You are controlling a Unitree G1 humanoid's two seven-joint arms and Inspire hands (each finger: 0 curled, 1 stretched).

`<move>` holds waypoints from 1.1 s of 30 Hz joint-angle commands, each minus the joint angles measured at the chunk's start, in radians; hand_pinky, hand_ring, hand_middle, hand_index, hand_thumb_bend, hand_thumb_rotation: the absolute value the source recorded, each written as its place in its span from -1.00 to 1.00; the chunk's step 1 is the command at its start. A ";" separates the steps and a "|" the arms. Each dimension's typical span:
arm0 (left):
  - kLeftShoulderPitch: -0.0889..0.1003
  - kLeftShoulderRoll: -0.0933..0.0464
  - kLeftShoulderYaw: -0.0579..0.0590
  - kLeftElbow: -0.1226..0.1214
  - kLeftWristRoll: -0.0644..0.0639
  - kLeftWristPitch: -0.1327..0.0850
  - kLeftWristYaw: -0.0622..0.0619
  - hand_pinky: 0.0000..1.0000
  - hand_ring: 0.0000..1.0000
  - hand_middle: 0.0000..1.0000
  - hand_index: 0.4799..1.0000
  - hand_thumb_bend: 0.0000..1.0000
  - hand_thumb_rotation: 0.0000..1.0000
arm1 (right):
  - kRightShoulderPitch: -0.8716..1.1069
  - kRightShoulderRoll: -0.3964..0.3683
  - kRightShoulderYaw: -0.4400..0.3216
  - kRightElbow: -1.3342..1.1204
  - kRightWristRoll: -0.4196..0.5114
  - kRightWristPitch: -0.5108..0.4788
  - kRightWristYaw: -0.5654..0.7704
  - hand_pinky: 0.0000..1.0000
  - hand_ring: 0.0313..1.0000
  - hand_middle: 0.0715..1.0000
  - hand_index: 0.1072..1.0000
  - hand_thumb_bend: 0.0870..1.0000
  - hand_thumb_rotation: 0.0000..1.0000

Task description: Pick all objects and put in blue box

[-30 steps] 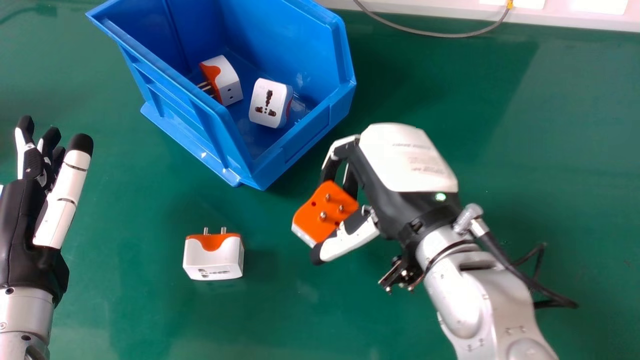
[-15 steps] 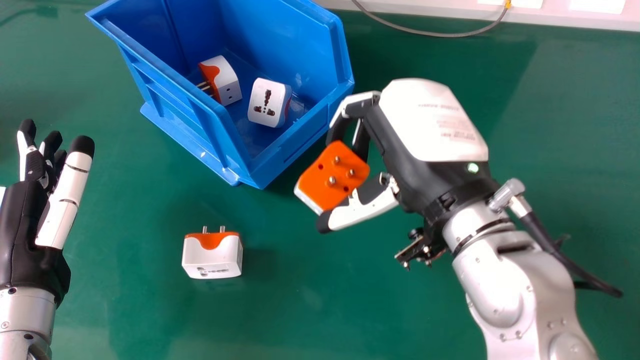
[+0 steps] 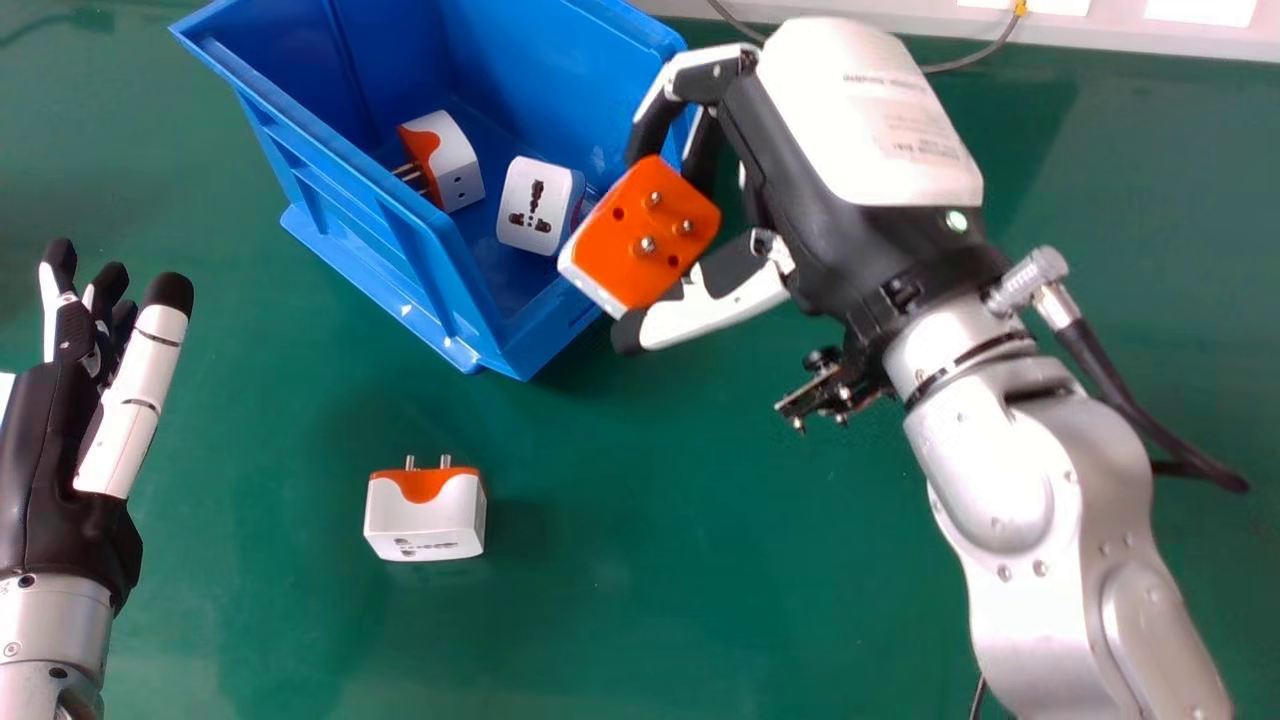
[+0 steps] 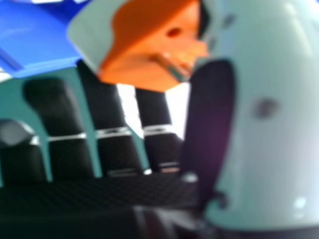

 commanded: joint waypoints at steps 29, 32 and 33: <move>0.018 -0.009 0.001 0.006 -0.007 -0.080 -0.010 1.00 1.00 1.00 1.00 0.13 0.45 | -0.954 0.322 0.062 1.296 0.139 -0.103 -0.365 -0.73 -0.31 -0.15 -0.08 -0.07 -1.00; 0.023 -0.014 -0.001 0.007 0.000 -0.091 -0.005 1.00 1.00 1.00 1.00 0.13 0.45 | -1.026 0.345 0.080 1.425 0.156 -0.126 -0.387 -0.72 -0.28 -0.14 -0.10 -0.07 -1.00; 0.026 -0.017 -0.003 0.004 0.002 -0.095 -0.004 1.00 1.00 1.00 1.00 0.13 0.44 | -1.044 0.351 0.087 1.460 0.159 -0.133 -0.394 -0.70 -0.28 -0.16 -0.09 -0.07 -1.00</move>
